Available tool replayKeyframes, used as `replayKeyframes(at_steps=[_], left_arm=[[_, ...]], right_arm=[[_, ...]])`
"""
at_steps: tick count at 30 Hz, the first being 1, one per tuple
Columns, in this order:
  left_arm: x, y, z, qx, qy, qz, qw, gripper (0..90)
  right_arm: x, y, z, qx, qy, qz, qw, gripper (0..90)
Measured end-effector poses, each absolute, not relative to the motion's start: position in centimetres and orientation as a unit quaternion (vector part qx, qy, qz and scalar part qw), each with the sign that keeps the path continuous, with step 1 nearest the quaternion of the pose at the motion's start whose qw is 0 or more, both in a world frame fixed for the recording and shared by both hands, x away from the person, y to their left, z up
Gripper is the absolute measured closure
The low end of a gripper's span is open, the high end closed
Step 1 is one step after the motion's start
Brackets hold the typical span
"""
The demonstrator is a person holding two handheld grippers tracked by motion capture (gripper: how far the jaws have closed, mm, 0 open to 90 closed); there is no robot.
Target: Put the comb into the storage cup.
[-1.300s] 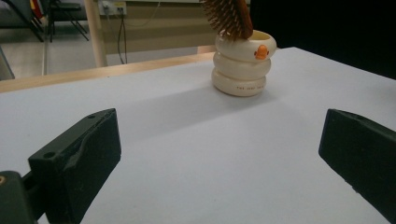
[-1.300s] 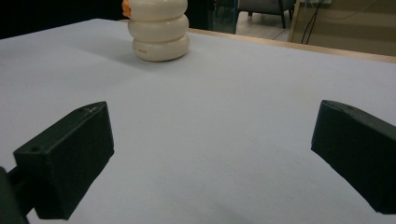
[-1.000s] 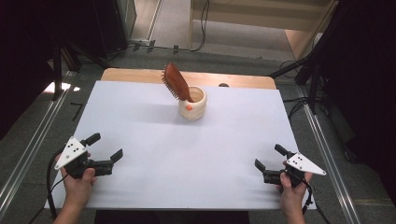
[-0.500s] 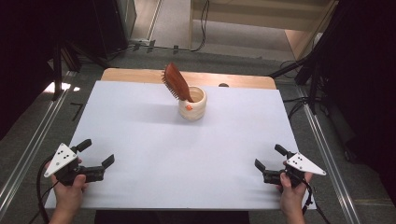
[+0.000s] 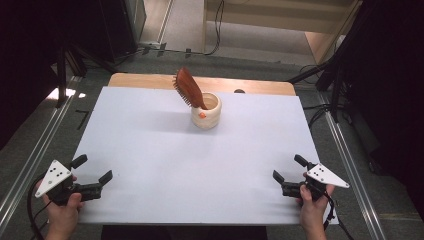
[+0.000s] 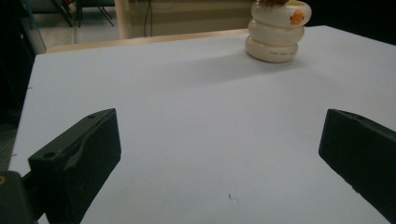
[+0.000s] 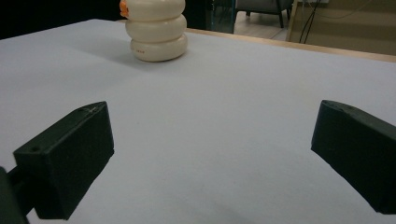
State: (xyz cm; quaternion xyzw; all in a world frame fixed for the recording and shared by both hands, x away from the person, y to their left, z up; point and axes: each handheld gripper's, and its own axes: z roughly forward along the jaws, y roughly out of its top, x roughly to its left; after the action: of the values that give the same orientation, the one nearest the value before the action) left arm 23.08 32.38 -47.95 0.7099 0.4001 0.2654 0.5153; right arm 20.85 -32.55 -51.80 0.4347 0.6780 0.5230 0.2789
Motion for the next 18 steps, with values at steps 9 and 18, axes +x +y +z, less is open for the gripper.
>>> replayKeyframes(at_steps=[9, 18], left_arm=[[22.5, 33.6, -48.2, 0.7, 0.41, 0.265, 0.521, 0.0], [22.6, 33.9, -48.6, 0.691, 0.414, 0.259, 0.533, 0.0]], right_arm=[[20.9, -32.6, -51.8, 0.434, 0.678, 0.524, 0.279, 0.0], [20.9, -32.5, -51.8, 0.434, 0.678, 0.525, 0.278, 0.0]])
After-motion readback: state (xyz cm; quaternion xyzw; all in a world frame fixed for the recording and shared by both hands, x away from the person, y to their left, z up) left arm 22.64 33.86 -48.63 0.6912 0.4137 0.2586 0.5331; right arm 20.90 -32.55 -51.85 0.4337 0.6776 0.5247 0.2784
